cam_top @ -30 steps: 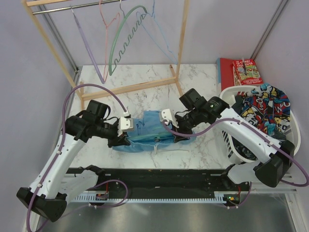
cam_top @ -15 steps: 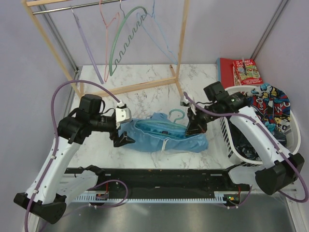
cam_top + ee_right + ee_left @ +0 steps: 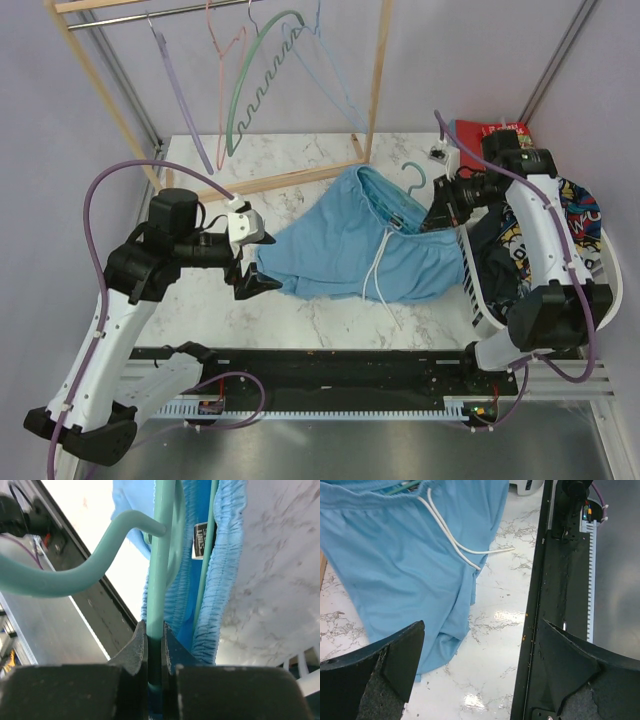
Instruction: Place the shorts on the hanger
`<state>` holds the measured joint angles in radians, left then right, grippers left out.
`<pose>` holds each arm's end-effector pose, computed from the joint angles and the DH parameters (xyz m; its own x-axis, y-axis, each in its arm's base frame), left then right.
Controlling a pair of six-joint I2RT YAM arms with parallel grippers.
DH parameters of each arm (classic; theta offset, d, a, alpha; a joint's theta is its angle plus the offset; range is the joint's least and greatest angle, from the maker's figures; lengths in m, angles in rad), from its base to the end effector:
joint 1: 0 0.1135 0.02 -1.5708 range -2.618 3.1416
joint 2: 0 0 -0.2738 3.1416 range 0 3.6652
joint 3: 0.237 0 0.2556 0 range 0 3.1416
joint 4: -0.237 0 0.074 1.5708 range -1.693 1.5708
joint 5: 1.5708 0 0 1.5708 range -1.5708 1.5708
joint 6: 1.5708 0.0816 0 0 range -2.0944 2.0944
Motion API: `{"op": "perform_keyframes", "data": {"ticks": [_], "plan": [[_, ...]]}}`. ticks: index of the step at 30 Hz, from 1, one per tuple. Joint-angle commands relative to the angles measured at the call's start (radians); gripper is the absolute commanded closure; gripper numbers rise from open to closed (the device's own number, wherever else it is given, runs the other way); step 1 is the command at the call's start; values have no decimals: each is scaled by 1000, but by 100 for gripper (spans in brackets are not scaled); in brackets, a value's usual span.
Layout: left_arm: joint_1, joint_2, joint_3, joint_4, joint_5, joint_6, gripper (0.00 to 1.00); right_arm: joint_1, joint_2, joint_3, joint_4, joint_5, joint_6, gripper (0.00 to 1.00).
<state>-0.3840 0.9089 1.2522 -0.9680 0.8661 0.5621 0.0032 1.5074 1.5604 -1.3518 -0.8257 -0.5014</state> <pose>0.1328 -0.1207 0.3954 -0.0241 0.3821 -0.9238 0.9791 0.1955 0.0553 0.2821 0.0609 0.3353 -0.7487 -0.3283 -0.5759 -0.6380 0.5926 0.4917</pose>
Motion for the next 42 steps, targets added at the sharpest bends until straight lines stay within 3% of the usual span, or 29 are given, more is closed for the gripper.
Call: {"op": "perform_keyframes", "data": {"ticks": [1,9,21,26,31,37,41,42], "plan": [[0,-16,-2,46,16,-51,0,1,65,229,66,-84,171,100],[0,-30,-13,52,-2,-48,0,21,203,485,364,11,566,100],[0,-51,-65,112,-29,-91,1,110,378,779,578,37,764,100],[0,-107,-102,346,-85,-273,1,123,329,655,637,-19,804,100],[-1,-29,-39,558,-59,-266,12,124,217,500,606,40,718,100],[-36,160,95,695,-68,-141,16,113,57,371,580,192,646,100],[-134,258,173,744,-107,116,17,98,17,325,513,194,603,100],[-172,280,193,746,-133,168,22,96,8,310,493,171,584,100]]}}
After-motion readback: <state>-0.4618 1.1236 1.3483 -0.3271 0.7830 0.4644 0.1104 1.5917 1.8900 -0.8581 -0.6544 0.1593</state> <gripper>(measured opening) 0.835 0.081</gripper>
